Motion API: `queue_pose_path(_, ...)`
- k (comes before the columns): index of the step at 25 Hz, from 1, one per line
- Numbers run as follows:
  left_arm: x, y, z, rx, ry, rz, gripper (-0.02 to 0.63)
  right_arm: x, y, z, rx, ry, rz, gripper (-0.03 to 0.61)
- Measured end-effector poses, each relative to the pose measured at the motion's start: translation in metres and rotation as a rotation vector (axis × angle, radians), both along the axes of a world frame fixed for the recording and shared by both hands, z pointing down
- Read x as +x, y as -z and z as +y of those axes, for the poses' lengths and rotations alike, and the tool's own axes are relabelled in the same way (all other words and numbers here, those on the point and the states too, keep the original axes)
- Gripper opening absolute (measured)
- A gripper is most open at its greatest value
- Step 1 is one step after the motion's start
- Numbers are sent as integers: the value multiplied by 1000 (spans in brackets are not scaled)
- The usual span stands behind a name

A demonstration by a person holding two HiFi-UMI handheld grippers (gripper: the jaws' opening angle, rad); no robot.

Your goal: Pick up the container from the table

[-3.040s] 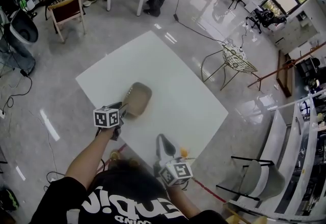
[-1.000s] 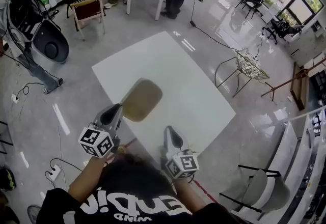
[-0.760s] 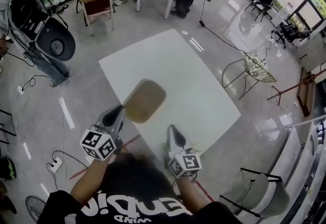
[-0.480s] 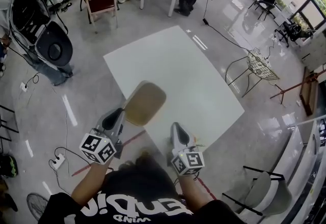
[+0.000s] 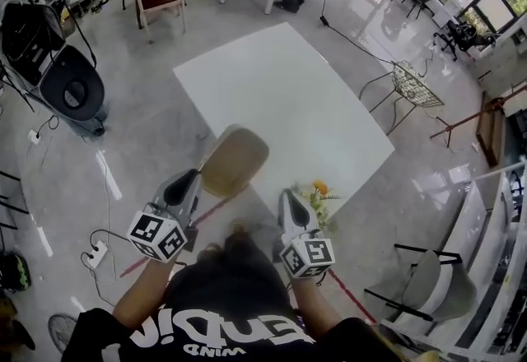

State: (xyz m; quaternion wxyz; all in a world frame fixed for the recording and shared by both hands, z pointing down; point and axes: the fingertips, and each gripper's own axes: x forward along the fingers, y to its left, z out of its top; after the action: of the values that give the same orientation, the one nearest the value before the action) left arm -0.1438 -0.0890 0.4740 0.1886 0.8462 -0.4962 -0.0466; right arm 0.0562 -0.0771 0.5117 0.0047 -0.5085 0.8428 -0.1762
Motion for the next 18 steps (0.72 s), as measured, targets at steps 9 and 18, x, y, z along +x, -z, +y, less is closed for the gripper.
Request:
queue_pose_path(9,9,3,52,11,-47,-1,43,0,15,69,14,-41,36,0)
queue_pose_path(18,31,-4,84,9,-16,-5,44,28,16,96,41,-43,27,-1)
